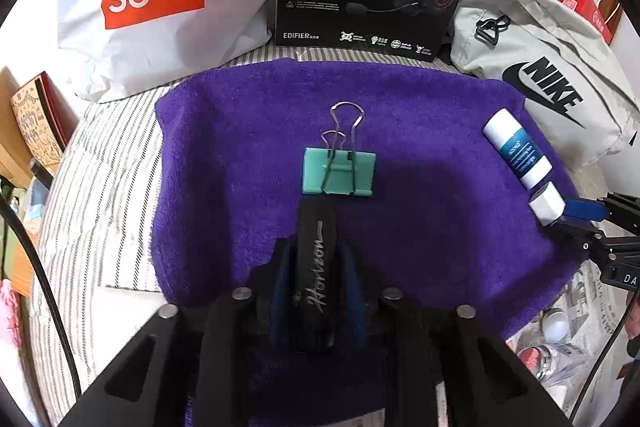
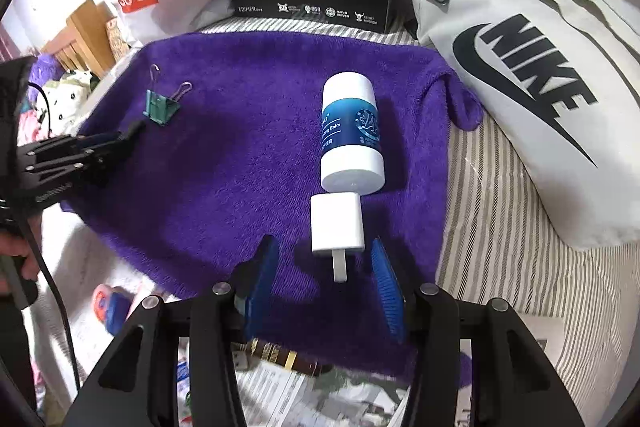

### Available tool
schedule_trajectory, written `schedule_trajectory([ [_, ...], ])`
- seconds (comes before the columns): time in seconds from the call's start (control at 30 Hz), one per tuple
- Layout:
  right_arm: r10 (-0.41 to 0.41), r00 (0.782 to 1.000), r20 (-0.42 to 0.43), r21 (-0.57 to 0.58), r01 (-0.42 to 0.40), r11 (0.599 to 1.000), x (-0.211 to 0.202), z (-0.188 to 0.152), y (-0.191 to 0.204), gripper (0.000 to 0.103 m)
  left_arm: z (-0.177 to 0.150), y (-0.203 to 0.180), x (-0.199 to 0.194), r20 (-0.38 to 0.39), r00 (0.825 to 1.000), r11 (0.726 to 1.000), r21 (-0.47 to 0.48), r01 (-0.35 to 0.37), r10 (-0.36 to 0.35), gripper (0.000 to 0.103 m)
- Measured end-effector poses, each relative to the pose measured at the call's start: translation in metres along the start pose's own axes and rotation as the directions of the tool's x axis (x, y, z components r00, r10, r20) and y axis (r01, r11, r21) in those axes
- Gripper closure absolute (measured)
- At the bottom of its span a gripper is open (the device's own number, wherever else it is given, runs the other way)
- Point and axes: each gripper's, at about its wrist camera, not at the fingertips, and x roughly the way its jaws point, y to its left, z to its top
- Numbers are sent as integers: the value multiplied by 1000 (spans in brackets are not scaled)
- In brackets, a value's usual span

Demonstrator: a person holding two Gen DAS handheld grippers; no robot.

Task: Organize rigid objects
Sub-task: 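Open both grippers to release the case and plug on the towel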

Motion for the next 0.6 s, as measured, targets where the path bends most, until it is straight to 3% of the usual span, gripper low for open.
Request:
schedule_trajectory([
  [0.13,13,1000,24,40,-14,999,-15,-7,-6,49,-4,-6,-2,-6,1000,1000,19,-11,11,66],
  [0.27,18,999,41,62,-20,998,-32,-19,-8,49,-10,-5,-9,-10,1000,1000,-3,-16,16,66],
  [0.5,8,998,61,84,-13,996,-61,-48,-7,48,-35,-15,-56,48,999,999,-44,27,-25,65],
  [0.6,11,998,65,103,-17,995,-69,-65,-6,48,-54,-30,-75,59,994,995,-38,91,-88,61],
])
